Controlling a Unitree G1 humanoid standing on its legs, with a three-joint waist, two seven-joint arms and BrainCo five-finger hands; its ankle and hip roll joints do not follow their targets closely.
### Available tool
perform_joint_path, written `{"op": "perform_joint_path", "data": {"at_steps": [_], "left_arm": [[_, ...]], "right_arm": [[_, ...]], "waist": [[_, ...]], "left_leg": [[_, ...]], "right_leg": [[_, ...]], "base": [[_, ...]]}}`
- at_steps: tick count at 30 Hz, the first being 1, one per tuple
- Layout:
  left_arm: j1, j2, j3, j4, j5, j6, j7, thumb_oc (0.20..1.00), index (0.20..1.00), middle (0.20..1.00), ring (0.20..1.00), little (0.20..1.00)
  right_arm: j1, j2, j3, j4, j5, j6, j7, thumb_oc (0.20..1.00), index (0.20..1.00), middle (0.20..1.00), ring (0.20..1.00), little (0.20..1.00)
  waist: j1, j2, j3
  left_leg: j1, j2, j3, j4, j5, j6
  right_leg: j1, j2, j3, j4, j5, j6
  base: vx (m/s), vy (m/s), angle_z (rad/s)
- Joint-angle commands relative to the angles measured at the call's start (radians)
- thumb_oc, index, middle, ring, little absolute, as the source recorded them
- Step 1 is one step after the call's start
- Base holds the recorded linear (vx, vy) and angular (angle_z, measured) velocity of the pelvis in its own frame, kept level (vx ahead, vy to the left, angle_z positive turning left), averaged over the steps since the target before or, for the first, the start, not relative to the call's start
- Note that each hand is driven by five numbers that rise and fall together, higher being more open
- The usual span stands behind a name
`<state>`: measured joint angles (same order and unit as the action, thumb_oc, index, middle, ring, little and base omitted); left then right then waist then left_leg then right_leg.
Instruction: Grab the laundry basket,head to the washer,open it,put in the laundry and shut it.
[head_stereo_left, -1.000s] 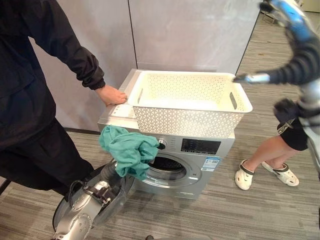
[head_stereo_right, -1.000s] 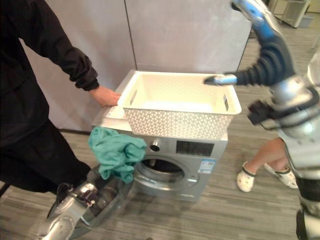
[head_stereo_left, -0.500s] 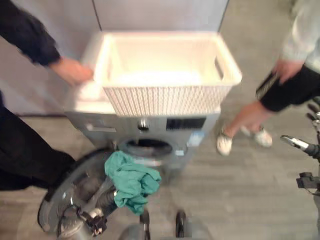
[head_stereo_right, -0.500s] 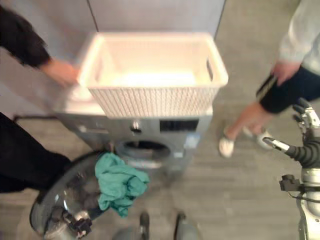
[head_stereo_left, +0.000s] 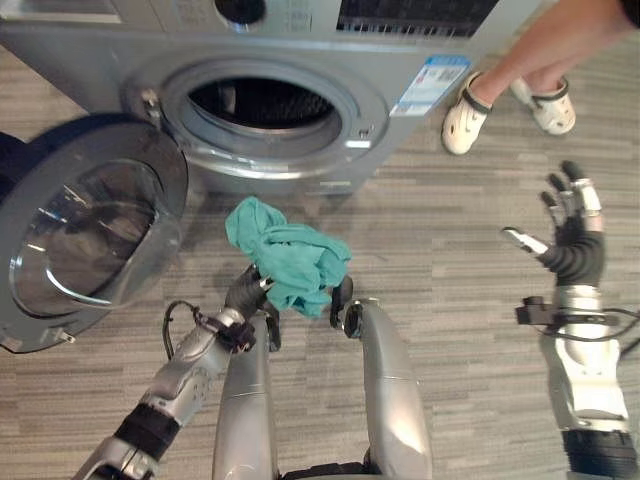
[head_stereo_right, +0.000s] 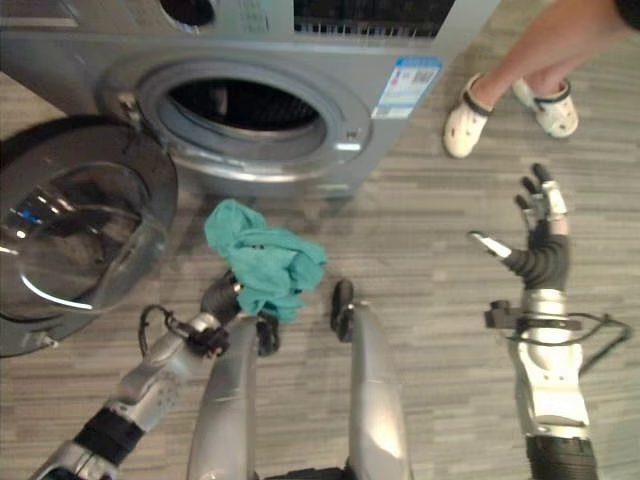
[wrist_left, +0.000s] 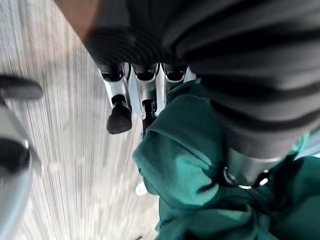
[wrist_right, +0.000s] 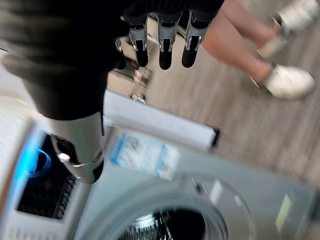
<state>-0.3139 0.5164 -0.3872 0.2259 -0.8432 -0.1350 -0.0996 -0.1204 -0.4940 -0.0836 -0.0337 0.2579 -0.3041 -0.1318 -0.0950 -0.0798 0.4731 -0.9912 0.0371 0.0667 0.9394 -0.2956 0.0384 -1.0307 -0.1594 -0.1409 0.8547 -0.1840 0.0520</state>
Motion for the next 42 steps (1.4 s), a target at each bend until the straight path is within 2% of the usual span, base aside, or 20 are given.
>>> {"op": "perform_joint_path", "data": {"at_steps": [1, 7, 13, 17, 20, 22, 25, 26, 27, 28, 30, 33, 34, 35, 37, 39, 42], "left_arm": [[-0.039, -0.067, 0.026, 0.057, 0.049, -0.099, 0.069, 0.2, 0.2, 0.2, 0.2, 0.2], [-0.26, -0.099, 0.083, 0.277, 0.045, -0.119, 0.156, 0.2, 0.2, 0.2, 0.2, 0.2], [-0.487, -0.083, 0.171, 0.476, -0.074, -0.131, 0.206, 0.2, 0.2, 0.2, 0.2, 0.2], [-0.685, -0.015, 0.206, 0.619, -0.133, -0.136, 0.248, 0.2, 0.2, 0.2, 0.2, 0.2], [-0.854, 0.076, 0.203, 0.736, -0.132, -0.133, 0.284, 0.2, 0.2, 0.2, 0.2, 0.2], [-1.007, 0.145, 0.177, 0.812, -0.147, -0.138, 0.312, 0.2, 0.2, 0.2, 0.2, 0.2], [-1.13, 0.187, 0.152, 0.827, -0.15, -0.156, 0.361, 0.2, 0.2, 0.2, 0.2, 0.2], [-1.233, 0.193, 0.12, 0.836, -0.136, -0.173, 0.418, 0.479, 0.479, 0.479, 0.479, 0.479], [-1.251, 0.188, 0.108, 0.842, -0.132, -0.173, 0.426, 0.611, 0.611, 0.611, 0.611, 0.611], [-1.309, 0.164, 0.075, 0.856, -0.045, -0.175, 0.5, 1.0, 1.0, 1.0, 1.0, 1.0], [-1.333, 0.157, 0.052, 0.878, 0.016, -0.151, 0.527, 1.0, 1.0, 1.0, 1.0, 1.0], [-1.307, 0.155, 0.023, 0.924, 0.106, -0.092, 0.505, 1.0, 1.0, 1.0, 1.0, 1.0], [-1.303, 0.164, -0.007, 0.952, 0.177, -0.058, 0.49, 1.0, 1.0, 1.0, 1.0, 1.0], [-1.288, 0.135, -0.045, 0.982, 0.3, -0.022, 0.491, 1.0, 1.0, 1.0, 1.0, 1.0], [-1.28, 0.124, -0.042, 0.986, 0.311, -0.026, 0.5, 1.0, 1.0, 1.0, 1.0, 1.0], [-1.237, 0.106, -0.041, 1.019, 0.343, 0.002, 0.467, 1.0, 1.0, 1.0, 1.0, 1.0], [-1.178, 0.059, -0.007, 1.005, 0.363, -0.008, 0.472, 1.0, 1.0, 1.0, 1.0, 1.0]], "right_arm": [[0.004, -0.041, -0.001, 0.034, -0.034, -0.01, -0.036, 1.0, 1.0, 1.0, 1.0, 1.0], [-0.081, -0.04, 0.1, 0.146, -0.031, 0.001, -0.016, 1.0, 1.0, 1.0, 1.0, 1.0], [-0.152, -0.047, 0.161, 0.204, -0.024, 0.009, -0.011, 1.0, 1.0, 1.0, 1.0, 1.0], [-0.197, -0.059, 0.198, 0.217, -0.01, 0.01, -0.009, 1.0, 1.0, 1.0, 1.0, 1.0], [-0.227, -0.068, 0.227, 0.206, -0.008, 0.006, -0.009, 1.0, 1.0, 1.0, 1.0, 1.0], [-0.237, -0.071, 0.239, 0.192, 0.007, -0.002, -0.009, 1.0, 1.0, 1.0, 1.0, 1.0], [-0.214, -0.082, 0.243, 0.165, -0.008, -0.007, -0.008, 1.0, 1.0, 1.0, 1.0, 1.0], [-0.183, -0.084, 0.253, 0.145, -0.03, -0.008, -0.016, 1.0, 1.0, 1.0, 1.0, 1.0], [-0.183, -0.078, 0.246, 0.141, -0.034, -0.006, -0.019, 1.0, 1.0, 1.0, 1.0, 1.0], [-0.162, -0.084, 0.268, 0.134, -0.077, -0.011, -0.04, 1.0, 1.0, 1.0, 1.0, 1.0], [-0.135, -0.094, 0.283, 0.117, -0.096, -0.014, -0.04, 1.0, 1.0, 1.0, 1.0, 1.0], [-0.123, -0.101, 0.3, 0.114, -0.08, -0.018, -0.028, 1.0, 1.0, 1.0, 1.0, 1.0], [-0.125, -0.109, 0.308, 0.113, -0.085, -0.021, -0.027, 1.0, 1.0, 1.0, 1.0, 1.0], [-0.117, -0.119, 0.326, 0.113, -0.086, -0.029, -0.022, 1.0, 1.0, 1.0, 1.0, 1.0], [-0.113, -0.12, 0.33, 0.111, -0.085, -0.033, -0.021, 1.0, 1.0, 1.0, 1.0, 1.0], [-0.108, -0.126, 0.338, 0.107, -0.086, -0.035, -0.018, 1.0, 1.0, 1.0, 1.0, 1.0], [-0.093, -0.132, 0.363, 0.115, -0.11, -0.039, -0.018, 1.0, 1.0, 1.0, 1.0, 1.0]], "waist": [[-0.01, 0.027, -0.082], [-0.029, 0.023, -0.08], [-0.06, 0.006, -0.075], [-0.084, -0.005, -0.073], [-0.103, -0.015, -0.07], [-0.117, -0.02, -0.064], [-0.128, -0.02, -0.066], [-0.136, -0.011, -0.064], [-0.134, -0.012, -0.063], [-0.138, -0.002, -0.061], [-0.141, 0.002, -0.057], [-0.138, 0.013, -0.059], [-0.135, 0.015, -0.06], [-0.128, 0.025, -0.058], [-0.127, 0.026, -0.058], [-0.121, 0.036, -0.063], [-0.116, 0.044, -0.062]], "left_leg": [[0.011, 0.039, -0.034, 0.014, -0.054, -0.037], [-0.08, 0.045, -0.02, 0.016, -0.049, -0.033], [-0.144, 0.057, 0.001, 0.015, -0.049, -0.03], [-0.194, 0.069, 0.016, 0.038, -0.061, -0.025], [-0.229, 0.082, 0.03, 0.045, -0.068, -0.021], [-0.26, 0.087, 0.037, 0.055, -0.073, -0.015], [-0.286, 0.084, 0.038, 0.059, -0.073, -0.012], [-0.308, 0.079, 0.034, 0.065, -0.072, -0.01], [-0.317, 0.076, 0.03, 0.067, -0.071, -0.009], [-0.326, 0.064, 0.027, 0.066, -0.067, -0.009], [-0.332, 0.054, 0.024, 0.07, -0.068, -0.005], [-0.328, 0.05, 0.027, 0.071, -0.067, -0.003], [-0.326, 0.048, 0.029, 0.071, -0.064, -0.002], [-0.315, 0.042, 0.035, 0.058, -0.055, -0.005], [-0.309, 0.039, 0.034, 0.049, -0.05, -0.007], [-0.292, 0.033, 0.033, 0.023, -0.036, -0.01], [-0.252, 0.018, 0.023, -0.025, -0.011, -0.018]], "right_leg": [[0.029, 0.023, -0.021, -0.016, -0.018, 0.042], [-0.062, 0.037, -0.001, -0.034, 0.009, 0.041], [-0.125, 0.056, 0.022, -0.063, 0.042, 0.047], [-0.169, 0.072, 0.036, -0.073, 0.057, 0.053], [-0.199, 0.08, 0.044, -0.085, 0.075, 0.064], [-0.226, 0.082, 0.051, -0.095, 0.091, 0.077], [-0.239, 0.081, 0.05, -0.108, 0.099, 0.085], [-0.254, 0.076, 0.053, -0.109, 0.105, 0.093], [-0.26, 0.073, 0.05, -0.107, 0.104, 0.093], [-0.263, 0.07, 0.051, -0.109, 0.104, 0.095], [-0.271, 0.065, 0.055, -0.1, 0.1, 0.09], [-0.273, 0.06, 0.061, -0.098, 0.1, 0.082], [-0.274, 0.06, 0.065, -0.099, 0.103, 0.082], [-0.267, 0.053, 0.068, -0.108, 0.105, 0.081], [-0.262, 0.049, 0.068, -0.112, 0.106, 0.082], [-0.248, 0.042, 0.069, -0.125, 0.11, 0.082], [-0.207, 0.034, 0.063, -0.151, 0.118, 0.081]], "base": [[0.02, 0.061, -0.24], [0.02, 0.061, -0.16], [0.02, 0.067, -0.13], [0.02, 0.096, -0.21], [0.01, 0.08, -0.24], [0.01, 0.061, -0.36], [0.02, -0.003, -0.22], [0.03, -0.031, -0.03], [0.04, -0.058, 0.06], [0.04, -0.024, 0.1], [0.04, -0.014, 0.15], [0.03, 0.029, 0.1], [0.03, 0.02, 0.11], [0.02, 0.013, 0.1], [0.01, -0.024, 0.05], [0.0, -0.081, 0.11], [-0.02, -0.082, 0.27]]}}
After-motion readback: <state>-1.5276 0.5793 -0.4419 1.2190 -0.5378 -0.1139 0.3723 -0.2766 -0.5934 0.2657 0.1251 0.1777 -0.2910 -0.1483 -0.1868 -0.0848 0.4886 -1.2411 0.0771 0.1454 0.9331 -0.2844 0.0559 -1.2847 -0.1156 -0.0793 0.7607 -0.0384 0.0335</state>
